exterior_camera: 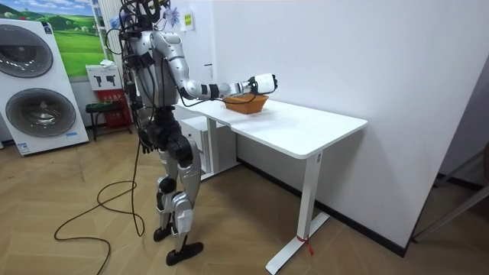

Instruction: Pick and place apple

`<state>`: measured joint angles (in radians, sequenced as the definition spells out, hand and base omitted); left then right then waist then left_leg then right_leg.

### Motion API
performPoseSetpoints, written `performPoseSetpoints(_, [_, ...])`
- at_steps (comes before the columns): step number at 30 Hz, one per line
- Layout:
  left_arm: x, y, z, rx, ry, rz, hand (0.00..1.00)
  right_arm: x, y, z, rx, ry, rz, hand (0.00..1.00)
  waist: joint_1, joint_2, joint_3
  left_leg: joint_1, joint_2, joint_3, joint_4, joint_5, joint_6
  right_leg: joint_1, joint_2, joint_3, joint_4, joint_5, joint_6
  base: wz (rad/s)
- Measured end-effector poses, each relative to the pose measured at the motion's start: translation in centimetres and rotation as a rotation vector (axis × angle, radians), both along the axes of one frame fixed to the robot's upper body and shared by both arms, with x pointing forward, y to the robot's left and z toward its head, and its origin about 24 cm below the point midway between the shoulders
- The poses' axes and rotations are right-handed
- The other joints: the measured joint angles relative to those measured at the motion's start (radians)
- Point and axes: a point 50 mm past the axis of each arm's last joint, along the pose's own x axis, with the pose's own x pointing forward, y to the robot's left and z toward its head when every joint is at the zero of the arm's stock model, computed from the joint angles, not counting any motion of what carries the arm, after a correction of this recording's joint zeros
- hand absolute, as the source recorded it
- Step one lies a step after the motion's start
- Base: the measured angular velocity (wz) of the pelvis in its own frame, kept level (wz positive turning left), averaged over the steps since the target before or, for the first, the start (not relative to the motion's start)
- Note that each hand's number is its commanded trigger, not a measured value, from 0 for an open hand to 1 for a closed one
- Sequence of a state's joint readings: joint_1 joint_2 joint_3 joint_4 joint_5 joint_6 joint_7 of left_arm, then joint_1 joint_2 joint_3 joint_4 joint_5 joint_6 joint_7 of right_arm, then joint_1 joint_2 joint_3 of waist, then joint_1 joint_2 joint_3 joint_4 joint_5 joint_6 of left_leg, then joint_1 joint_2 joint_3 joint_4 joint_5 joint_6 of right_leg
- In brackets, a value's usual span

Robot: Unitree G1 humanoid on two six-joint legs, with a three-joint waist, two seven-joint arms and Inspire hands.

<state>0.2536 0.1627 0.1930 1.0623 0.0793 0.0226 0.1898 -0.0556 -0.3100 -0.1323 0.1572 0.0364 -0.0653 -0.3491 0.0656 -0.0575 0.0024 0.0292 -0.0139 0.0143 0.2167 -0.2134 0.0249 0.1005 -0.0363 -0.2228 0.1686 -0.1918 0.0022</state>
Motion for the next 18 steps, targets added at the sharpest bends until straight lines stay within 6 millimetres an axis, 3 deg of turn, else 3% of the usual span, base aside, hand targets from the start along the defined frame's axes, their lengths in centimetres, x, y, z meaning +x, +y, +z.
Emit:
performPoseSetpoints(9, [-0.4,-1.1,-0.4,-0.036,0.012,0.007,0.0,0.0,0.8,3.7,-0.019,-0.17,0.011,1.0,-0.006,0.011,-0.0016,-0.001,0.001,0.0,-0.008,0.002,-0.003,-0.003,0.003,0.001,0.002,0.0,0.0,0.0])
performPoseSetpoints(11, [-0.7,-1.2,-0.5,-0.042,0.024,0.006,0.0,-0.1,1.4,4.9,-0.026,-0.222,0.035,1.0,-0.006,0.01,-0.0017,0.001,0.001,0.001,-0.012,0.003,-0.003,-0.004,0.003,0.002,0.002,0.0,0.0,0.0])
performPoseSetpoints(18, [-0.6,-1.3,-0.5,-0.057,0.028,-0.025,0.0,0.0,4.1,6.3,-0.094,-0.259,0.19,1.0,-0.005,0.0,-0.0028,-0.006,0.001,0.003,-0.011,0.005,-0.002,-0.015,0.002,0.003,0.001,0.0,0.0,0.0])
